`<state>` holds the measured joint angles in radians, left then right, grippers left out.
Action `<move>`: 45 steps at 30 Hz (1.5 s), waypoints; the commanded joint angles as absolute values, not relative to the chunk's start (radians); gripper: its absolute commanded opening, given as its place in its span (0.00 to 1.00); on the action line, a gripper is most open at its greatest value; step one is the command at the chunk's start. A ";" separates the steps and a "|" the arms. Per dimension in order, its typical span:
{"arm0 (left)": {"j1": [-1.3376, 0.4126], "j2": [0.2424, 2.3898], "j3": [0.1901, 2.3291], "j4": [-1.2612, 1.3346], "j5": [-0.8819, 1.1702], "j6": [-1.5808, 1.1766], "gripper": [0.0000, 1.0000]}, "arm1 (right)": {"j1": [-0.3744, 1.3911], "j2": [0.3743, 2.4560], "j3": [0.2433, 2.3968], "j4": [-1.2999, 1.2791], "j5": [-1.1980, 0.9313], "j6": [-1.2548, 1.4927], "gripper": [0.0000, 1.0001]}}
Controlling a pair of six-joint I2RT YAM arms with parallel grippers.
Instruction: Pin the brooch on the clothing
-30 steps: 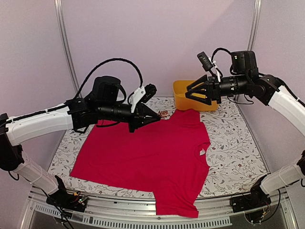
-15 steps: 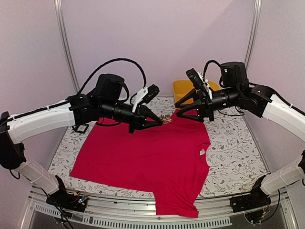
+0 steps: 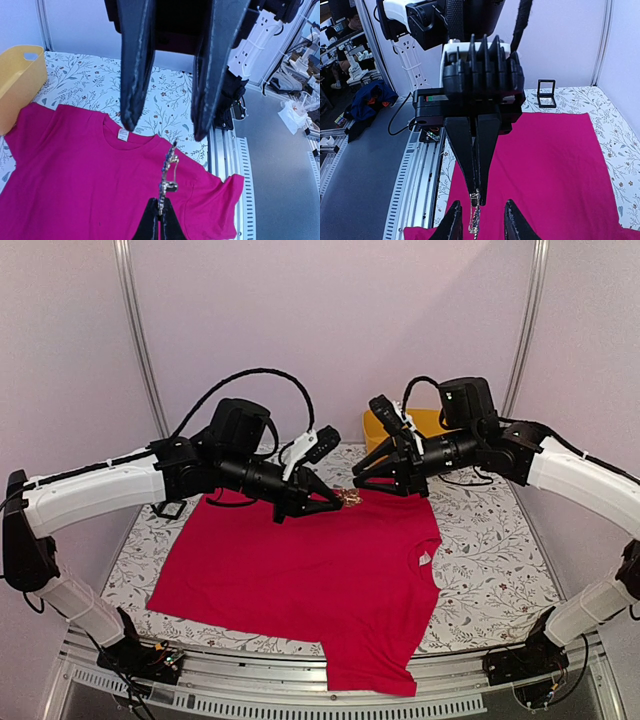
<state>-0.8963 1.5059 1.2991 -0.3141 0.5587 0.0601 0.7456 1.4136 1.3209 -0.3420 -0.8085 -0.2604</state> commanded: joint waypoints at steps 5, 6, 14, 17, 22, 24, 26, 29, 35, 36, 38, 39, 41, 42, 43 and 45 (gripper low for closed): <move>-0.896 1.503 1.312 -0.324 0.559 0.074 0.00 | 0.751 1.444 1.321 -0.409 -0.791 -0.300 0.31; -0.896 1.503 1.313 -0.326 0.558 0.075 0.00 | 0.752 1.448 1.322 -0.415 -0.799 -0.298 0.30; -0.896 1.504 1.312 -0.328 0.558 0.075 0.00 | 0.752 1.453 1.321 -0.413 -0.796 -0.288 0.16; -0.897 1.499 1.310 -0.329 0.551 0.070 0.00 | 0.752 1.456 1.322 -0.420 -0.795 -0.288 0.15; -0.896 1.494 1.312 -0.323 0.541 0.064 0.00 | 0.752 1.459 1.323 -0.430 -0.797 -0.287 0.14; -0.896 1.494 1.313 -0.322 0.541 0.065 0.00 | 0.752 1.460 1.324 -0.430 -0.798 -0.286 0.10; -0.897 1.494 1.313 -0.322 0.539 0.066 0.00 | 0.752 1.463 1.328 -0.435 -0.795 -0.285 0.08; -0.896 1.493 1.316 -0.323 0.542 0.061 0.00 | 0.752 1.468 1.335 -0.447 -0.789 -0.287 0.00; -0.896 1.478 1.300 -0.290 0.510 0.046 0.00 | 0.752 1.480 1.347 -0.436 -0.768 -0.271 0.00; -0.896 1.474 1.293 -0.276 0.498 0.041 0.00 | 0.752 1.480 1.347 -0.416 -0.751 -0.259 0.00; -0.896 1.467 1.284 -0.254 0.472 0.035 0.05 | 0.750 1.477 1.352 -0.375 -0.716 -0.215 0.00; -0.897 1.464 1.282 -0.246 0.459 0.034 0.09 | 0.750 1.476 1.357 -0.358 -0.703 -0.193 0.00; -0.895 1.458 1.275 -0.237 0.456 0.039 0.15 | 0.749 1.467 1.364 -0.319 -0.693 -0.150 0.00; -0.894 1.454 1.270 -0.232 0.456 0.039 0.18 | 0.749 1.460 1.368 -0.301 -0.697 -0.125 0.00; -0.894 1.451 1.264 -0.227 0.455 0.038 0.23 | 0.749 1.458 1.374 -0.286 -0.699 -0.108 0.00; -0.895 1.443 1.257 -0.223 0.457 0.037 0.29 | 0.749 1.452 1.385 -0.272 -0.698 -0.065 0.00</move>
<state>-0.8963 1.4818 1.2785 -0.2722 0.4686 0.0376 0.7464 1.4681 1.3380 -0.3504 -0.7238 -0.1692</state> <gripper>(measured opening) 0.245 0.006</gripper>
